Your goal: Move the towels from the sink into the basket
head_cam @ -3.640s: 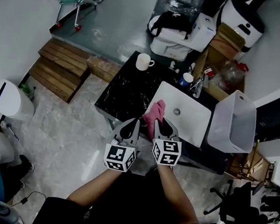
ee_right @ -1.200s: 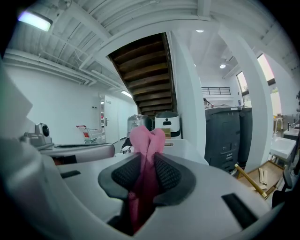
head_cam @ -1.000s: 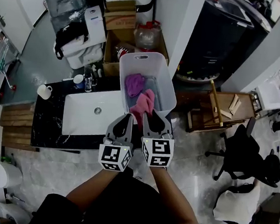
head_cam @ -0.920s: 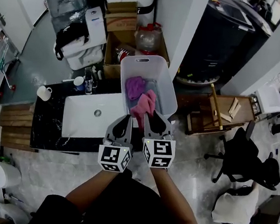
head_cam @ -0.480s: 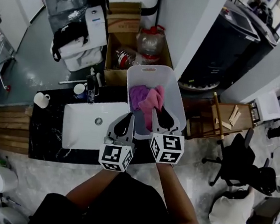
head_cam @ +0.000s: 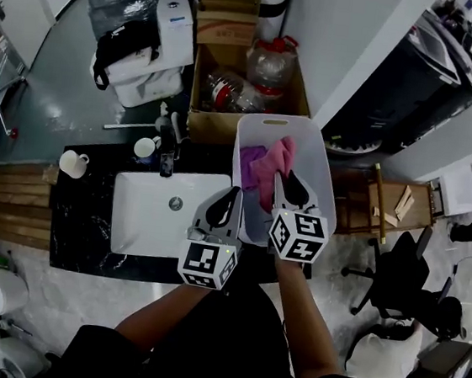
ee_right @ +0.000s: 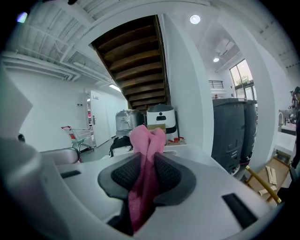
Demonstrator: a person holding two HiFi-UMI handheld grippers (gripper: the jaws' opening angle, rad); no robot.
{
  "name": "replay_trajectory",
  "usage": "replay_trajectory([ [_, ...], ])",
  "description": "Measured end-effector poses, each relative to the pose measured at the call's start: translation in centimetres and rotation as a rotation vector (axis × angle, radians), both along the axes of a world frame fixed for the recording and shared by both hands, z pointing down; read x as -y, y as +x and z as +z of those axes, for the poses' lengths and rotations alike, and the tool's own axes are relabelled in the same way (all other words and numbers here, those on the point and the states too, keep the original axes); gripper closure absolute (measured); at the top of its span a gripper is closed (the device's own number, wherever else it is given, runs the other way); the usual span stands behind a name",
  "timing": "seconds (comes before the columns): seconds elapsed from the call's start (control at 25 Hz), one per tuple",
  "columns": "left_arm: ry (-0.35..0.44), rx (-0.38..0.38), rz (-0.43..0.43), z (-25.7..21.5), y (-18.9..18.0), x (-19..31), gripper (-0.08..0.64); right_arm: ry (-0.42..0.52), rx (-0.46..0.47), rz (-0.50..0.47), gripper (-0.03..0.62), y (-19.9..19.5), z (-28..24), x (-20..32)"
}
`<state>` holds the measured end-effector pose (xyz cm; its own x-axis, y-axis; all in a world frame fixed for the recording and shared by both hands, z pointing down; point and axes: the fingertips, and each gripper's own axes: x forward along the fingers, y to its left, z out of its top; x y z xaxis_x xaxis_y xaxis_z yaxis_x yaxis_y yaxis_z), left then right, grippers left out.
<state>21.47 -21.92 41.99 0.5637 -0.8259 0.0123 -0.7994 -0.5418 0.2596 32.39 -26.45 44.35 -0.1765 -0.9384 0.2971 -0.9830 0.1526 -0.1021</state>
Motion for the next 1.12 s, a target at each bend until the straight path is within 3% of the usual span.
replay_trajectory([
  [0.12,-0.015,-0.007,-0.02,0.5,-0.7,1.2,0.555,-0.036,0.012,-0.013,0.491,0.0,1.1,1.7],
  [0.24,-0.024,-0.013,-0.042,0.8,-1.0,1.8,0.555,-0.104,0.096,-0.011,0.491,0.5,3.2,3.3],
  [0.48,-0.023,0.006,-0.065,0.9,-0.1,3.8,0.555,-0.231,0.169,-0.022,0.489,1.0,7.6,7.0],
  [0.8,-0.041,0.04,-0.11,1.7,0.1,6.0,0.555,-0.364,0.109,-0.08,0.488,-0.5,14.2,10.8],
  [0.96,-0.046,0.051,-0.135,1.6,0.1,6.7,0.555,-0.464,0.181,-0.035,0.485,0.3,18.1,12.1],
  [1.12,-0.087,0.027,-0.151,2.3,0.0,7.2,0.555,-0.506,0.208,-0.045,0.476,-0.1,20.9,13.3],
])
